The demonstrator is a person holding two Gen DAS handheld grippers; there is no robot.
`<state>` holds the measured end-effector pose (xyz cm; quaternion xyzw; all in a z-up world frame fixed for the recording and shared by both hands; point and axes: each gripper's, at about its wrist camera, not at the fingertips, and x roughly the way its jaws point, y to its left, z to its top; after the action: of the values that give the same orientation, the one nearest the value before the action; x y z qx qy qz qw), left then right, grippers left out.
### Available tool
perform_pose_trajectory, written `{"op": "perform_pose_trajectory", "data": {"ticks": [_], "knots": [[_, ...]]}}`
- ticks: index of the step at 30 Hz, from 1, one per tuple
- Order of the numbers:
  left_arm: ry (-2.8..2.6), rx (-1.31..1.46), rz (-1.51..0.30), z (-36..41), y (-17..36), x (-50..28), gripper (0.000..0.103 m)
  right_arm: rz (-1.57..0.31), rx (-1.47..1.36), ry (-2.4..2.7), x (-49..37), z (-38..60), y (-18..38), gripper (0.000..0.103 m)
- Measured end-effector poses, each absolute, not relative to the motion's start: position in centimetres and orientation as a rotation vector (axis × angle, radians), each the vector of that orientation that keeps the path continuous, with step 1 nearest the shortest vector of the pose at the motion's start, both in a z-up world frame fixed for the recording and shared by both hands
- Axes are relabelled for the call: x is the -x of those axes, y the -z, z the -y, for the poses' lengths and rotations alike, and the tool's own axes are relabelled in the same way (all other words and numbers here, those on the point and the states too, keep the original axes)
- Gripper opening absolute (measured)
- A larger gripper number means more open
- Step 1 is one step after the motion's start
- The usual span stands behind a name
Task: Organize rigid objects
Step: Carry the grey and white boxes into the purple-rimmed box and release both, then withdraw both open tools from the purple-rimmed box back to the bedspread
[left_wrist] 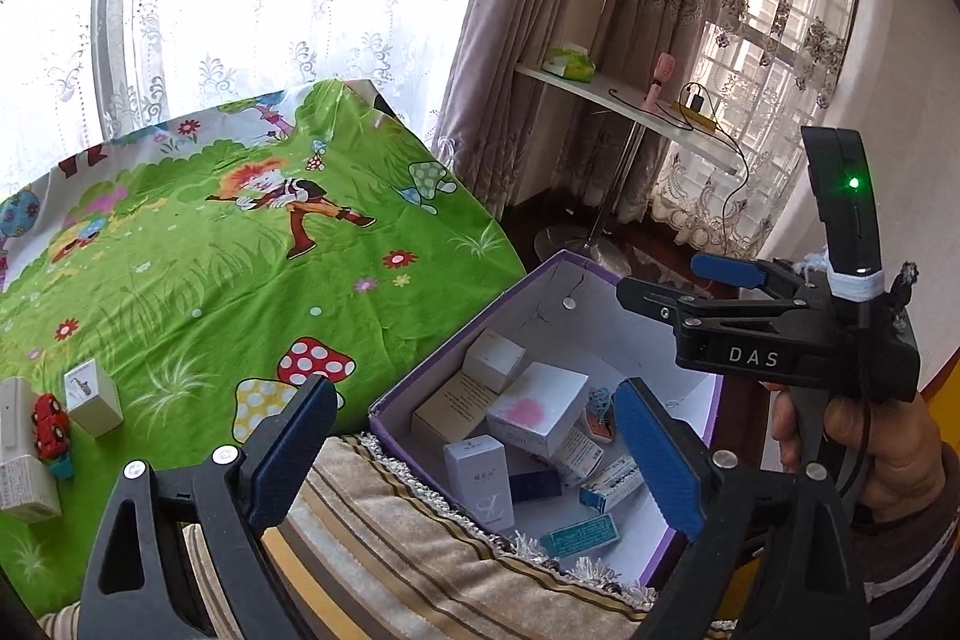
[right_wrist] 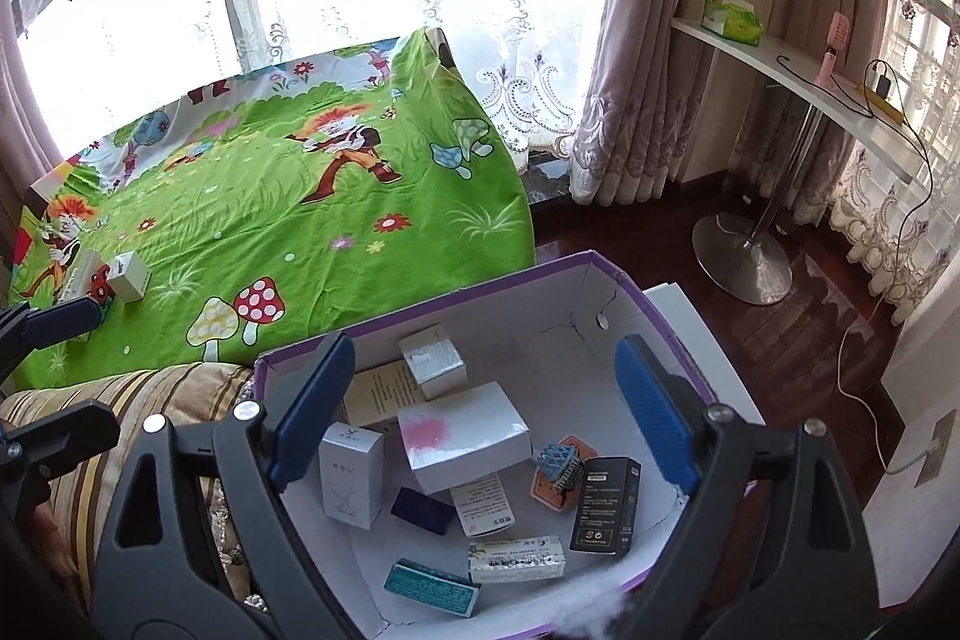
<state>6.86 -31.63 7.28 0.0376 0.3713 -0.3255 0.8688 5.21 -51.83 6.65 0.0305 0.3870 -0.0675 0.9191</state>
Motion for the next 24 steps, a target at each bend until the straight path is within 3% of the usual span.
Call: {"op": "perform_pose_trajectory", "data": {"ticks": [24], "knots": [[0.372, 0.105, -0.723, 15.9, -8.1, -10.3, 0.095, -0.725, -0.044, -0.046, -8.3, 42.2, -9.9, 0.097]]}}
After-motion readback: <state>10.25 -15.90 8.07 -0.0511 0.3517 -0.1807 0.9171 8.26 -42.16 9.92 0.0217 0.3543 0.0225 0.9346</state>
